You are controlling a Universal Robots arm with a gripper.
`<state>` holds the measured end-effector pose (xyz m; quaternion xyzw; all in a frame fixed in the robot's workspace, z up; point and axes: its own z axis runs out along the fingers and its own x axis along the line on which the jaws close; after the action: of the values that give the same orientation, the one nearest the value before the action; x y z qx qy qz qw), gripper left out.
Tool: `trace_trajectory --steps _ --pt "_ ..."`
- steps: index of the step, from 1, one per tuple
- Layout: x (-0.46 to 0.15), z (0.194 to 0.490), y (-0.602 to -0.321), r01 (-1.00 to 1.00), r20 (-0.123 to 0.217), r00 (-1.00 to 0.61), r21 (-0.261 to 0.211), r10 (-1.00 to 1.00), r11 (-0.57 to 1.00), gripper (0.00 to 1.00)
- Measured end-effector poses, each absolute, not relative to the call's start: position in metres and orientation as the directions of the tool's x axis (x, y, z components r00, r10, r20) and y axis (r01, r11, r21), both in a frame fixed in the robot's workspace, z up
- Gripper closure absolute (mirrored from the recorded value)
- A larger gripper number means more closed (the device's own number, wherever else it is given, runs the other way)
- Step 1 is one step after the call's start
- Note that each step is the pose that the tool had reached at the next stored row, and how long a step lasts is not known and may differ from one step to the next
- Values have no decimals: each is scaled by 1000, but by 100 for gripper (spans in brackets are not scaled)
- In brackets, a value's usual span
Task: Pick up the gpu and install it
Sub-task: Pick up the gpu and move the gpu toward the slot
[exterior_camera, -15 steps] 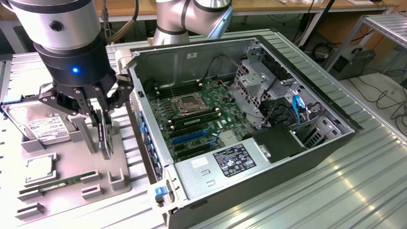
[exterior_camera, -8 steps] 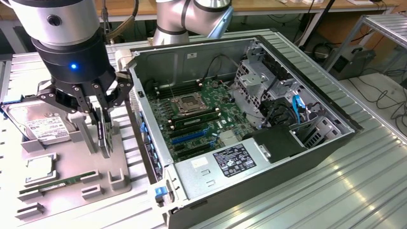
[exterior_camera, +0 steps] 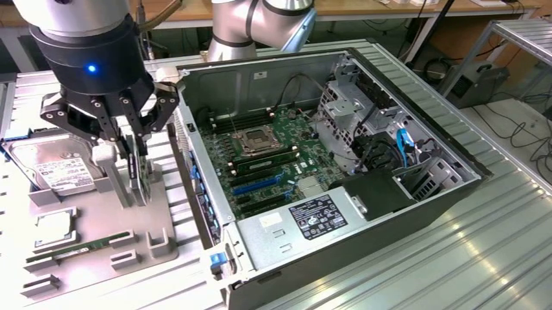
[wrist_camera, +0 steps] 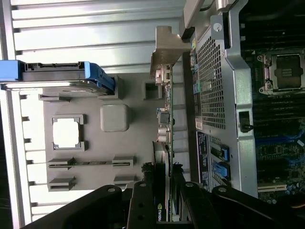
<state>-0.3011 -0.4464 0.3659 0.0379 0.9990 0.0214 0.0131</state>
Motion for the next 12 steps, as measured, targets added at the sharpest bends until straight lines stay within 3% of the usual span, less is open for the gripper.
trace_trajectory --steps 12 --pt "-301 376 -446 75 -25 -997 44 76 996 74"
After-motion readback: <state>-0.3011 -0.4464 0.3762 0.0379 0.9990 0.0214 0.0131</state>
